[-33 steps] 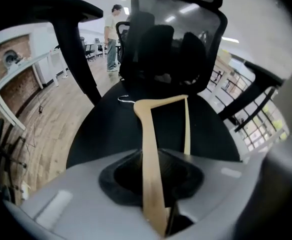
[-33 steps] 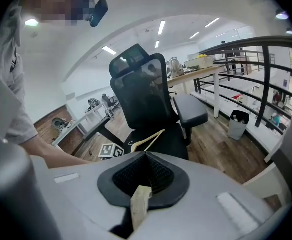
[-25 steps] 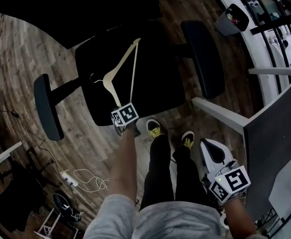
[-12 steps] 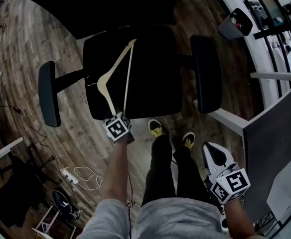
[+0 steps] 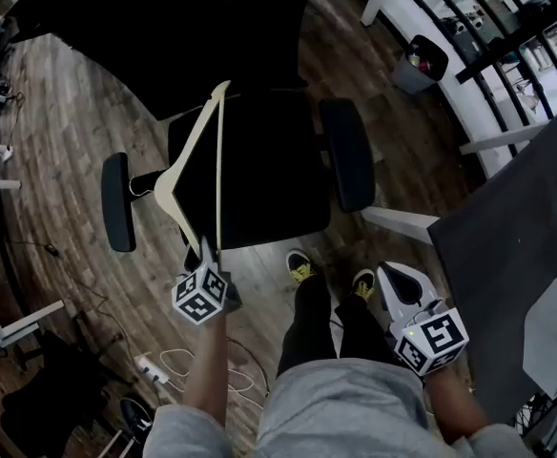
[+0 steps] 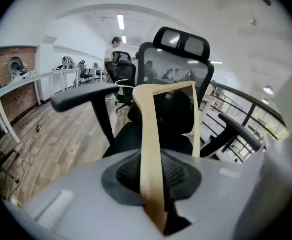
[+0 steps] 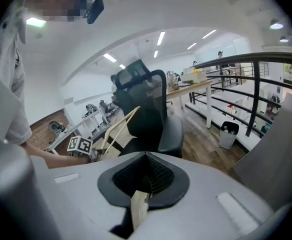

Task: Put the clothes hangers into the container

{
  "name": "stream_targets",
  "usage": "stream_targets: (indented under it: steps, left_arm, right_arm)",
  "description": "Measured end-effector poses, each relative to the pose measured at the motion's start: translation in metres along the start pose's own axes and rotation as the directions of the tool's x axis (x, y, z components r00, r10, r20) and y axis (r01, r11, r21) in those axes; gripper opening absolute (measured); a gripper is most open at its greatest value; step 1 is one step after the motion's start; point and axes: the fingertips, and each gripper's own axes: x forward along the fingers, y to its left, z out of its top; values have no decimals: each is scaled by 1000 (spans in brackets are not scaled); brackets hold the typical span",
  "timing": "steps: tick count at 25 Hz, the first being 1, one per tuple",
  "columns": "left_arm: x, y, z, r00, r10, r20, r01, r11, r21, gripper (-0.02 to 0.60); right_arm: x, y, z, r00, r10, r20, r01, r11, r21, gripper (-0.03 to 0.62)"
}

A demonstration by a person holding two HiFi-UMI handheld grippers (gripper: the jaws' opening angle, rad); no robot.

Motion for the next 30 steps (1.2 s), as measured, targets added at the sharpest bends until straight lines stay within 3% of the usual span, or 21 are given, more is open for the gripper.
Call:
stream_targets:
  steps: [4,8,11,14,16,22,24,27,28,30]
  left_arm:
    - [-29,-63,59,986,-136,93,128,988,87,67]
    - [-68,-145,97,949,-286,133,256,945,205,64]
    - [-99,-218,105,909,-398,125,351,892,286,63]
    - [-124,-301,105,856,-507,102,441,818,368,61]
    - [-143,-362,95,810,-583,67,505,750,427,61]
    - [-213,-522,42,647,-758,-79,665,511,544,60]
    - [-240,-570,19,583,-799,-143,698,404,591,60]
    - [-286,-647,-20,479,-839,-259,727,214,652,58]
    - [-303,-669,-35,453,-839,-300,730,156,665,58]
    - [-339,-708,-66,424,-825,-374,726,64,684,58]
  right_arm:
    - [-44,-17,28,991,-64,121,63,998,15,-2]
    - [-109,-39,48,959,-149,239,136,988,69,-2]
    - [-167,-68,52,923,-226,311,203,974,105,-2]
    - [-229,-107,48,873,-313,374,279,950,142,-2]
    - [-277,-132,35,831,-390,397,345,920,184,-2]
    - [-412,-186,-23,689,-589,423,498,808,314,-2]
    - [-450,-195,-44,637,-640,430,531,768,357,-2]
    - [-500,-207,-76,551,-709,440,571,705,421,-2]
    - [-514,-208,-88,529,-726,440,577,687,441,-2]
    - [-540,-209,-111,495,-751,436,583,660,475,-2]
